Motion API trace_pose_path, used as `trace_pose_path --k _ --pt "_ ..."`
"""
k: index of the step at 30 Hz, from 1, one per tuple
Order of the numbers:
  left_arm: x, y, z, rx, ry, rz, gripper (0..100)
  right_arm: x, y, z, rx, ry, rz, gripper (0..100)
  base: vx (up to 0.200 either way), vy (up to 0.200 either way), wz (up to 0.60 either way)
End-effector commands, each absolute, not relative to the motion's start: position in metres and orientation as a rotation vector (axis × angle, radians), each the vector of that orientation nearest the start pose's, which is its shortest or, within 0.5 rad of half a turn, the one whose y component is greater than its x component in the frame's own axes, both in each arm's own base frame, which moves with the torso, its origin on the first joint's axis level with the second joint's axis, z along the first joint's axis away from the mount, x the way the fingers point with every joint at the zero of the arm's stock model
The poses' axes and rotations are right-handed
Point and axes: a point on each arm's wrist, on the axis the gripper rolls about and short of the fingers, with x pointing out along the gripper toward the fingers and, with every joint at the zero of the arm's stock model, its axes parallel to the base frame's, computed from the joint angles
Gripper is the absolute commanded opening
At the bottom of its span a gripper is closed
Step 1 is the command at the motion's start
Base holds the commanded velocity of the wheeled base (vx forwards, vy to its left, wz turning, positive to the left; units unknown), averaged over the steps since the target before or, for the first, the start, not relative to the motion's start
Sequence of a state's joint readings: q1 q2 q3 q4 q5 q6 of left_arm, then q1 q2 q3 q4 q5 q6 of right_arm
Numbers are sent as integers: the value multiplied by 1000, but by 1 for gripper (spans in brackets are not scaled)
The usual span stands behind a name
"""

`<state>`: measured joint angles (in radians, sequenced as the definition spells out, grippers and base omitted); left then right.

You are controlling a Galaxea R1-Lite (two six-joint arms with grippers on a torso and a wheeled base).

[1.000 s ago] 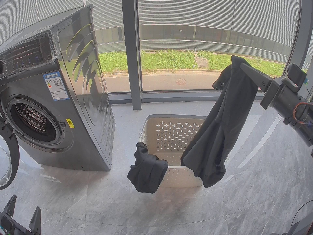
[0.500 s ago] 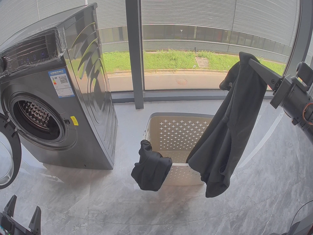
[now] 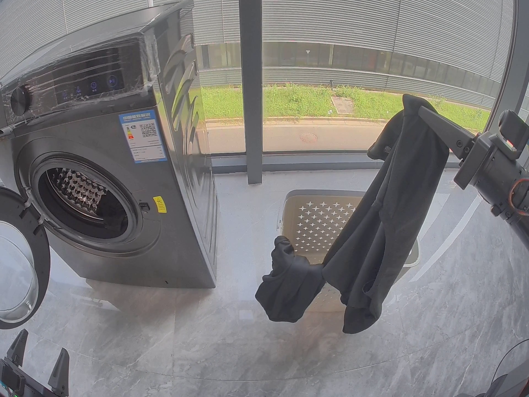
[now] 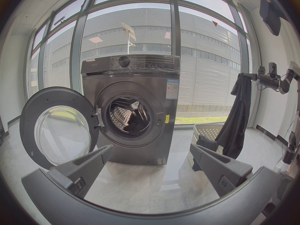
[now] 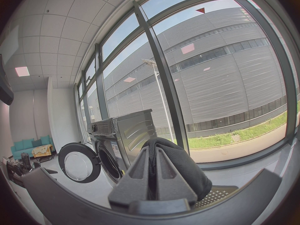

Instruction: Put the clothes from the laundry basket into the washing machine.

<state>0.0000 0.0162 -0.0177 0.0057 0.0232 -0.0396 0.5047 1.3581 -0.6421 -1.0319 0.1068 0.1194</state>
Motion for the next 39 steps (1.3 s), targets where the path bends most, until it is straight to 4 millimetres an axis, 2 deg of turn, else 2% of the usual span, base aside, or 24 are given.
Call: trace_pose_path --k 1,12,18,33,39 --pt "-23 1 76 -40 3 23 100 189 106 266 178 -273 605 0 0 200 0" --pt "-23 1 76 -40 3 23 100 194 108 263 185 -257 547 0 0 200 0" --pt "-23 1 75 -40 4 25 100 195 108 268 194 -274 507 0 0 200 0" --pt "-23 1 76 -38 3 25 100 193 110 265 190 -252 522 0 0 200 0" --pt "-23 1 76 -40 3 23 100 191 112 266 189 -253 534 0 0 0 0"
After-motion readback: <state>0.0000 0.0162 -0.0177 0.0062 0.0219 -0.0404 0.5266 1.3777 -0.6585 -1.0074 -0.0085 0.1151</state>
